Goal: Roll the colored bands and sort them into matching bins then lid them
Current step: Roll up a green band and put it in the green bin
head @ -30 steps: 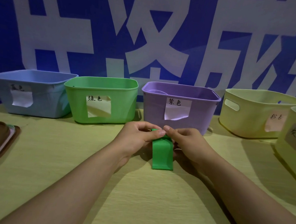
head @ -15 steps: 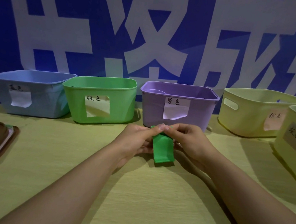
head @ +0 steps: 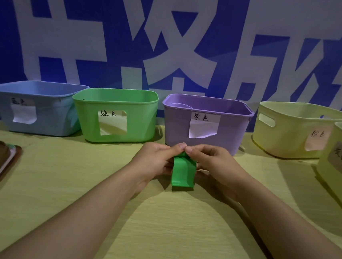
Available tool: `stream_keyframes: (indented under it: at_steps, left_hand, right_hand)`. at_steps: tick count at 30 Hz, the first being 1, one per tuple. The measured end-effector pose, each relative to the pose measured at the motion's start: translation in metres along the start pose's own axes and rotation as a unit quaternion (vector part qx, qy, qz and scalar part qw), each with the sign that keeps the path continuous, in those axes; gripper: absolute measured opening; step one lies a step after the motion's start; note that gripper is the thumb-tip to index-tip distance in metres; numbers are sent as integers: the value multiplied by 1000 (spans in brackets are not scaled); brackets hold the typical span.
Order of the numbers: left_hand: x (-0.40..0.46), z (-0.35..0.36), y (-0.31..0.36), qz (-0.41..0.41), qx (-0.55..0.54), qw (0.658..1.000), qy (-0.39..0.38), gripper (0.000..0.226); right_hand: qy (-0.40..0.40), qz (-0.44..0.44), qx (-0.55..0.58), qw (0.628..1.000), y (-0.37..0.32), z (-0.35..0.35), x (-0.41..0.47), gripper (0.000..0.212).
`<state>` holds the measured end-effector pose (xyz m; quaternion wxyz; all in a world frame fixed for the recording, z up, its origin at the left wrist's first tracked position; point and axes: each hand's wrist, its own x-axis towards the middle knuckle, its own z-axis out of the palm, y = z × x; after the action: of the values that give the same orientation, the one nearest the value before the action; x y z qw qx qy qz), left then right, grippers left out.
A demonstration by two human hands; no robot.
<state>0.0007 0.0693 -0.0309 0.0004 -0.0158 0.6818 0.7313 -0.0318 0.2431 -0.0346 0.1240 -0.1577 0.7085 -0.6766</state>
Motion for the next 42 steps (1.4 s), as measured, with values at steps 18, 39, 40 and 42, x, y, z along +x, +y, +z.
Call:
stream_keyframes:
  at_steps: [18, 39, 40, 42]
  left_hand:
    - [0, -3, -1, 13, 19, 999, -28, 28]
    - [-3, 4, 2, -27, 17, 999, -19, 46]
    - [-3, 3, 1, -24, 19, 999, -13, 45]
    - [-3, 2, 1, -17, 17, 1000, -6, 42]
  right_hand:
    - [52, 19, -82, 995, -3, 0, 0, 53]
    - [-10, -13, 63, 998, -3, -3, 0, 46]
    - [-11, -16, 62, 998, -3, -3, 1, 43]
    - [-5, -21, 50, 999, -3, -3, 1, 37]
